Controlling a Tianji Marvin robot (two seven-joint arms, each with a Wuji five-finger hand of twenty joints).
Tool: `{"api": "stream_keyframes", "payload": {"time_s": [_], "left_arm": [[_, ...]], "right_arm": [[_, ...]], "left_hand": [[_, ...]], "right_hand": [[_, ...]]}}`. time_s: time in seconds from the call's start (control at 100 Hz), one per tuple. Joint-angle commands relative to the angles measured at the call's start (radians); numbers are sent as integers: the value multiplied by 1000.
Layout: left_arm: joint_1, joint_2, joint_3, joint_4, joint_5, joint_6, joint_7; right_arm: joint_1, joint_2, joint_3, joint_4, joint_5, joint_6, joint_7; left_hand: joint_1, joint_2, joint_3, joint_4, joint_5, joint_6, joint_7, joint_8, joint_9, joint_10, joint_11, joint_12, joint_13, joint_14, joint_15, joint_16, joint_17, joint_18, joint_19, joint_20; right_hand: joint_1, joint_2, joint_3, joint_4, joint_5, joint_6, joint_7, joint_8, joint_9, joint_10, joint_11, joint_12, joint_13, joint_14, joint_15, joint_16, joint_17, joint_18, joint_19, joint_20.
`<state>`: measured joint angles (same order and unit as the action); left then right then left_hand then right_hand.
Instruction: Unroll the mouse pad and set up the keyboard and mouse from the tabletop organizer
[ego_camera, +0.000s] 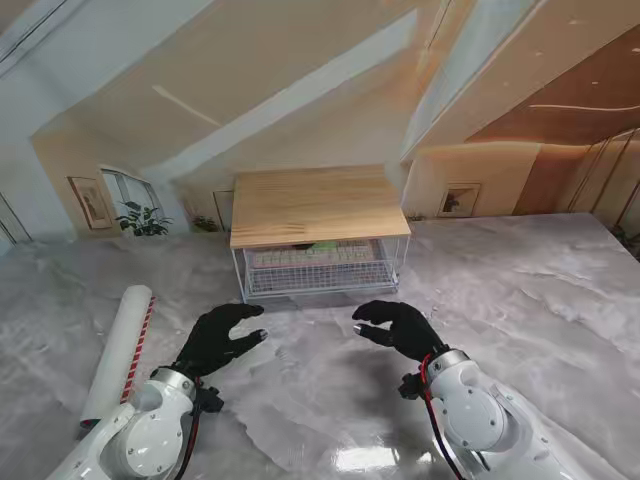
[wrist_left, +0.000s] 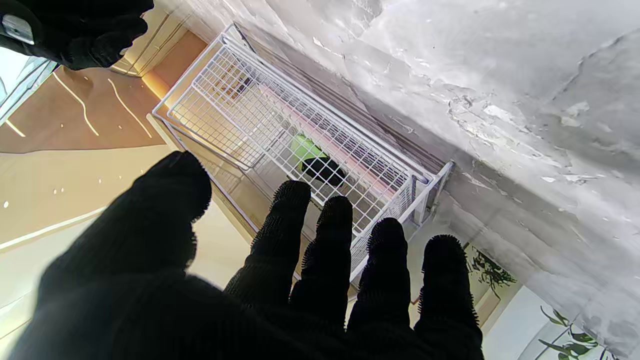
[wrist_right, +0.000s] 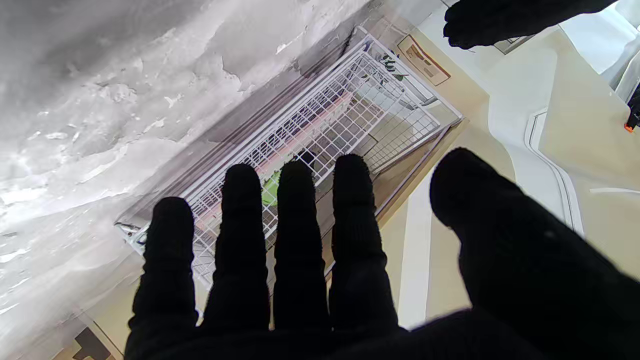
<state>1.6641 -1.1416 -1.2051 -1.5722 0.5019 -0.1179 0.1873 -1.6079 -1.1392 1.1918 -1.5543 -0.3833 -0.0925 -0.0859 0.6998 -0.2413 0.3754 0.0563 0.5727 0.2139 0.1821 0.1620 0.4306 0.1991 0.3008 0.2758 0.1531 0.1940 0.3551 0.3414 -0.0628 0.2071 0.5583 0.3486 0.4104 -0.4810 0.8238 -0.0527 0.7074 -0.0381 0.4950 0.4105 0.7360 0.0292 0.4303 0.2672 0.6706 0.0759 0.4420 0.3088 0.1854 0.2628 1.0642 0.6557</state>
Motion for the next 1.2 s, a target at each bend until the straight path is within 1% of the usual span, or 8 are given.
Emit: {"api": "stream_keyframes", "payload": {"time_s": [0.0, 0.18, 0.41, 0.64, 0.78, 0.9, 1.0, 1.19], "left_arm": [[-2, -2, 5, -1, -2, 2, -21], [-1, -2, 5, -6, -11, 9, -32], [6, 0, -2, -9, -7, 0, -34], [45, 6, -56, -48, 38, -32, -25], [83, 12, -114, -85, 100, -59, -15], [112, 12, -159, -106, 163, -63, 28], [130, 13, -191, -117, 239, -38, 69], [157, 17, -242, -121, 356, 34, 138]], "right_arm": [[-10, -2, -2, -4, -4, 3, 11], [-12, -4, -2, -7, -4, 9, 6], [-12, -5, -5, -6, -6, 5, 1], [-13, -2, 0, -8, -9, -2, 6], [-13, -3, 2, -6, -8, -7, 4], [-7, -4, -5, 0, 0, -9, 6], [2, -5, -14, 7, 11, -9, 8], [17, -6, -28, 18, 21, -10, 14]], "left_hand": [[3, 18, -8, 18, -18, -1, -18, -12, -34, -24, -8, -7, -31, -20, -9, -4, 3, -29, -11, -11], [3, 18, -8, 18, -20, -2, -18, -13, -34, -25, -7, -7, -32, -19, -10, -5, 4, -29, -13, -10], [4, 16, -10, 18, -21, -2, -18, -13, -34, -25, -8, -7, -32, -19, -11, -5, 3, -28, -16, -10], [9, 9, -4, 21, -17, 2, -13, -11, -28, -21, -3, -5, -27, -17, -6, -2, 5, -28, -10, -4], [10, 2, 3, 23, -19, 4, -7, -7, -26, -20, 0, -3, -24, -13, 0, 0, 7, -26, 3, 4], [3, -17, 22, 28, -31, 12, -1, -2, -38, -15, 5, 2, -33, -3, 8, 5, 3, -26, 23, 13], [-3, -31, 32, 30, -51, 21, -5, -3, -58, -11, 6, 3, -48, 7, 10, 7, 3, -29, 24, 11], [-20, -59, 67, 31, -103, 25, -1, 0, -109, -20, 16, 6, -60, -8, -27, -7, 1, -47, -20, -10]], "right_hand": [[-31, 18, -23, 17, -27, -10, -13, -10, -30, -32, -7, -8, -39, -28, -14, -12, -16, -13, -11, -18], [-31, 20, -24, 17, -28, -10, -14, -10, -30, -32, -6, -7, -42, -26, -15, -12, -17, -14, -12, -18], [-31, 20, -26, 17, -28, -11, -14, -10, -29, -33, -6, -7, -40, -27, -14, -12, -16, -14, -12, -17], [-30, 20, -26, 17, -30, -12, -14, -10, -31, -33, -7, -8, -40, -28, -14, -12, -17, -14, -12, -16], [-31, 20, -25, 17, -33, -12, -15, -10, -30, -33, -6, -7, -41, -27, -14, -12, -17, -12, -12, -16], [-30, 19, -25, 17, -34, -12, -15, -10, -30, -32, -7, -8, -42, -27, -14, -12, -18, -12, -12, -15], [-31, 18, -25, 17, -34, -12, -14, -10, -31, -32, -7, -8, -41, -26, -13, -12, -18, -12, -12, -15], [-30, 18, -25, 17, -37, -12, -14, -11, -31, -33, -6, -7, -43, -26, -12, -11, -18, -14, -12, -14]]}}
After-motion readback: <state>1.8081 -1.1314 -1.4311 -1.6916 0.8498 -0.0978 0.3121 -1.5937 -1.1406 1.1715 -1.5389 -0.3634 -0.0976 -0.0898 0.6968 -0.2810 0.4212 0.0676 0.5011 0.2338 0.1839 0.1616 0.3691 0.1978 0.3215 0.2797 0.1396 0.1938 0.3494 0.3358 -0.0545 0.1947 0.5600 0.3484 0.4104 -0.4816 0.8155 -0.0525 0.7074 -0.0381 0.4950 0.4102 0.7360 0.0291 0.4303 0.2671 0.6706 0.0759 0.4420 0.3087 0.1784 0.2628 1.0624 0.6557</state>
